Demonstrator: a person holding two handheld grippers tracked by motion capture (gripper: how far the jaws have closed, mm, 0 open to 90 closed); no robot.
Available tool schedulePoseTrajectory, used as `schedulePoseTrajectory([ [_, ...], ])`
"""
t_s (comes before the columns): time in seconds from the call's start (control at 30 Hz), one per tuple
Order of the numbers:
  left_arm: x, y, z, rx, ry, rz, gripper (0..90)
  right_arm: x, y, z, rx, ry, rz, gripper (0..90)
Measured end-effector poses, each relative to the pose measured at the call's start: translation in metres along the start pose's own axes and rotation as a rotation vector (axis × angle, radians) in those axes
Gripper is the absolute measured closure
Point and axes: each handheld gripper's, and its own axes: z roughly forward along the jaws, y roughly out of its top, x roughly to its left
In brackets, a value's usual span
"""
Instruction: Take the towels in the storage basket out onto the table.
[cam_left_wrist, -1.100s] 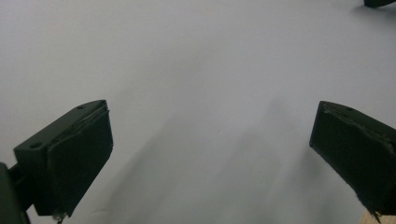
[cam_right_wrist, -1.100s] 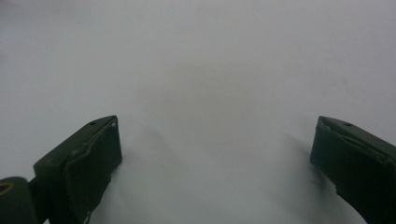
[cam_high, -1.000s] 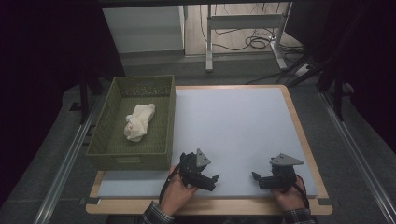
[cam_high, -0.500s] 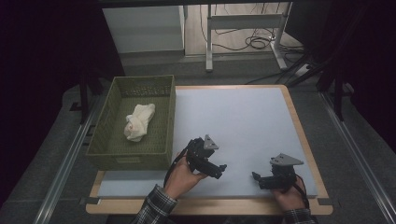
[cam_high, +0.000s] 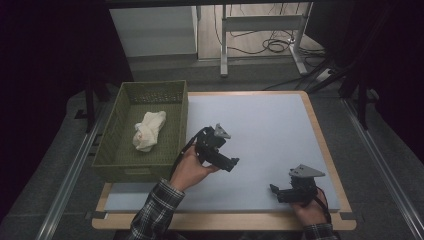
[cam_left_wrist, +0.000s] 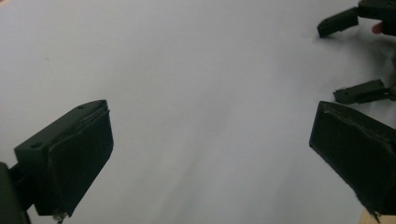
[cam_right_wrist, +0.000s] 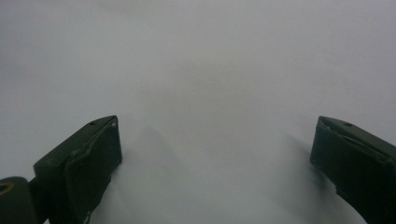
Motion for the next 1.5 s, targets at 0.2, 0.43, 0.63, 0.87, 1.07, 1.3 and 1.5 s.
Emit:
schedulePoseTrajectory([
  [0.2, 0.028, 0.010, -0.016, 0.025, 0.041, -0.008, 0.5, 0.000, 0.000, 0.000, 0.000, 0.000, 0.000, 2.1],
  [0.43, 0.059, 0.009, -0.031, 0.037, 0.095, -0.050, 0.9, 0.000, 0.000, 0.000, 0.000, 0.000, 0.000, 2.1],
  [0.63, 0.080, 0.003, -0.041, 0.048, 0.130, -0.078, 0.9, 0.000, 0.000, 0.000, 0.000, 0.000, 0.000, 2.1],
  [0.87, 0.099, -0.004, -0.056, 0.049, 0.164, -0.111, 0.9, 0.000, 0.000, 0.000, 0.000, 0.000, -0.001, 2.1],
  [1.07, 0.122, -0.018, -0.070, 0.062, 0.208, -0.148, 1.0, 0.000, 0.000, 0.000, 0.000, 0.000, 0.000, 2.1],
  [1.3, 0.145, -0.037, -0.079, 0.075, 0.255, -0.201, 2.0, 0.000, 0.000, 0.000, 0.000, 0.001, 0.000, 2.1],
  [1.5, 0.166, -0.058, -0.079, 0.102, 0.279, -0.265, 2.3, 0.000, 0.000, 0.000, 0.000, 0.000, 0.000, 2.1],
])
